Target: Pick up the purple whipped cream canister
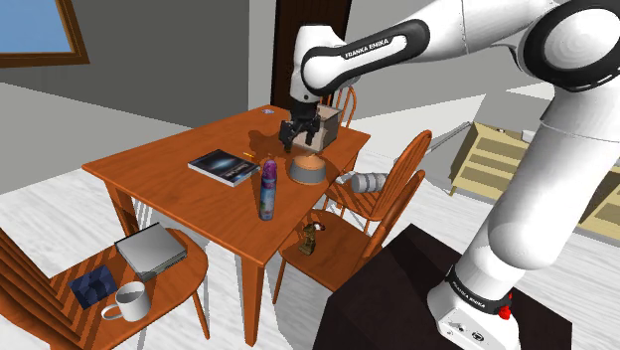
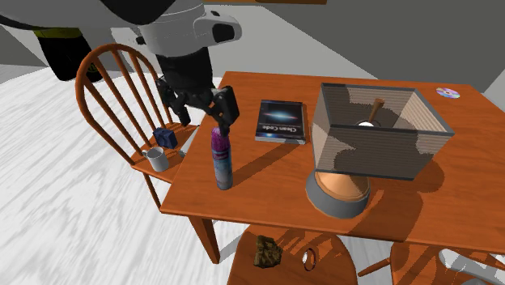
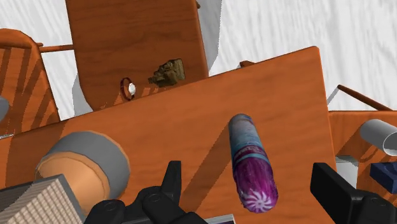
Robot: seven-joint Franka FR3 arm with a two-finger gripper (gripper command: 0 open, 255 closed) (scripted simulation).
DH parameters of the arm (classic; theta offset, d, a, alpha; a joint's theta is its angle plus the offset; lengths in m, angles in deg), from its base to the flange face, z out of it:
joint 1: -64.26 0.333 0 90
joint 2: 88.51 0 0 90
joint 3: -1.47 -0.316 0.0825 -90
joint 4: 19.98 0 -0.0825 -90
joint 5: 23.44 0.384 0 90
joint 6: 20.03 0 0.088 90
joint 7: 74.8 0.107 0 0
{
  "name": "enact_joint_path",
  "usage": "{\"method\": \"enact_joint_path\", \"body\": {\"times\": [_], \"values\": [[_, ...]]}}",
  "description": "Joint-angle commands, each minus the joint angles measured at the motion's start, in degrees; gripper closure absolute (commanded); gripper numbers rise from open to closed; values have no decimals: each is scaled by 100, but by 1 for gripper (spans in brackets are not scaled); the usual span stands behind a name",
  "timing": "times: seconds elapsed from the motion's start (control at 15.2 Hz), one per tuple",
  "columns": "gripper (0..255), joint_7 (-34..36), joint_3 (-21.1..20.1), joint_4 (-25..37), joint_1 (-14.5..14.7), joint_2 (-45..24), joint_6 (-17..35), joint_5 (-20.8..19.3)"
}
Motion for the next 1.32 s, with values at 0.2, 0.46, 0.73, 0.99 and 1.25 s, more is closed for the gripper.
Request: {"method": "enact_joint_path", "body": {"times": [0.2, 0.46, 0.73, 0.99, 1.25], "values": [[0, 386, -21, 970, 154, -1184, 73, -283], [0, 614, 24, 1932, 318, -2153, -31, -462], [0, 644, 42, 1877, 332, -2283, 149, -492], [0, 685, 64, 1763, 343, -2447, 425, -535], [255, 685, 64, 1773, 344, -2452, 420, -536]]}}
